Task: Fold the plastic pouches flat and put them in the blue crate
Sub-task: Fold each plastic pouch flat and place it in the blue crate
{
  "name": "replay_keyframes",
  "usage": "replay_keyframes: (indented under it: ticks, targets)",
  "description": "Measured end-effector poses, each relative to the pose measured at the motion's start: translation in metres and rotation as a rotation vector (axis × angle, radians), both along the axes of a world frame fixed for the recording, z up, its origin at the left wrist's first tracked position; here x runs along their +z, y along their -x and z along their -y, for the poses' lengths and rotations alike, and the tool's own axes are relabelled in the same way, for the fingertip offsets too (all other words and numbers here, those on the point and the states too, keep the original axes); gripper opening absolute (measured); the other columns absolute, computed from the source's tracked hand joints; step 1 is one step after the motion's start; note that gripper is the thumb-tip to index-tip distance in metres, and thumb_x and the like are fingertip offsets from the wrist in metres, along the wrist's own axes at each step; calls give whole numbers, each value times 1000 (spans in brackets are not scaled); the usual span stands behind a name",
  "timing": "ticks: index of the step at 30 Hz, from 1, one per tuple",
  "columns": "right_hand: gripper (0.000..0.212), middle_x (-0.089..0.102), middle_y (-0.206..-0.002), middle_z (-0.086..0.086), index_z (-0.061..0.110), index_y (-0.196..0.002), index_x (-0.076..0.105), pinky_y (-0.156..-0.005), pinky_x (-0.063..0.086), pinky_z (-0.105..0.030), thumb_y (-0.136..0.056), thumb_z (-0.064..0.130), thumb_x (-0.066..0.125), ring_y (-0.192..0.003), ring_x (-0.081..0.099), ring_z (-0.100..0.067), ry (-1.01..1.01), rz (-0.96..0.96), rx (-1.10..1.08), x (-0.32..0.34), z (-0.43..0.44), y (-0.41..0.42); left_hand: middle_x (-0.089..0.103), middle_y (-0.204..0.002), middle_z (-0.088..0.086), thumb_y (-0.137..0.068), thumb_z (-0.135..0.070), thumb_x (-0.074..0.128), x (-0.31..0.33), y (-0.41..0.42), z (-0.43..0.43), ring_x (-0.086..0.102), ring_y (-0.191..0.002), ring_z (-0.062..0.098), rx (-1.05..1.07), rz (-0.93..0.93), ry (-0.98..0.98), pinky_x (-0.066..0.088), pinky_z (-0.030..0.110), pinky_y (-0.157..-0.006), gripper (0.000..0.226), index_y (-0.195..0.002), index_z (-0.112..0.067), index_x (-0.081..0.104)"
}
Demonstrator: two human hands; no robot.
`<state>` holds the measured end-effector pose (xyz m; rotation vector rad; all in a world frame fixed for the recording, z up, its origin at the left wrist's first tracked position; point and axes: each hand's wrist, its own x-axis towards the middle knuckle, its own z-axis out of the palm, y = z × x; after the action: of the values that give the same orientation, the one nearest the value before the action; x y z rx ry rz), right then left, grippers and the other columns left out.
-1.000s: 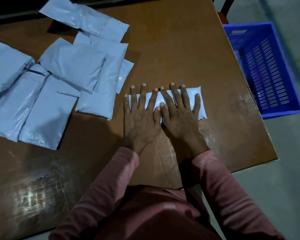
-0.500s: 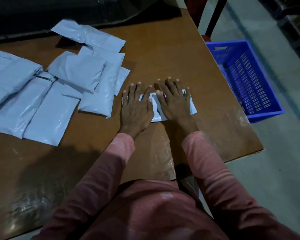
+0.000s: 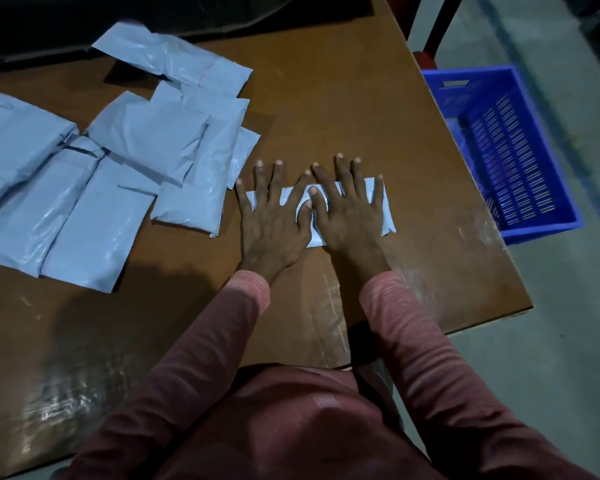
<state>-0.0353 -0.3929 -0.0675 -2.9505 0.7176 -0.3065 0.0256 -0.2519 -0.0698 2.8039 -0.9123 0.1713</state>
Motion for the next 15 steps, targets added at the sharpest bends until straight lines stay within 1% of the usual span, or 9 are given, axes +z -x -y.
replay_keyframes:
  ticks: [3,7,12,15]
  targets:
    - [51,19,-168,4,43,-155,30,-121,11,-58,-106,54,23,-156,13,-21,1,19,-1,0,0,1,2,-173,9,-109,-52,18,0,2,0,-4,-158,36,3,5,3,8,68,-121,55,-163,-41,15]
    - [50,16,-169,5,45,-155,27,-121,11,-58,-106,52,22,-156,9,-20,-16,-14,-10,3,-2,-2,3,-173,9,-109,-52,21,1,1,2,-3,-158,37,22,-13,11,8,67,-121,54,-162,-42,19]
    - [51,14,-169,2,43,-156,24,-120,11,-62,-106,49,21,-156,8,-23,-45,-43,33,5,0,0,11,-172,11,-108,-51,22,4,3,0,4,-159,36,-6,-28,-2,8,67,-121,53,-160,-42,25]
    - [53,15,-169,0,39,-157,26,-119,13,-64,-106,50,21,-156,9,-25,-60,-45,79,10,4,2,15,-171,12,-108,-51,21,7,2,-2,10,-158,34,-29,-62,-5,8,66,-122,55,-161,-38,25]
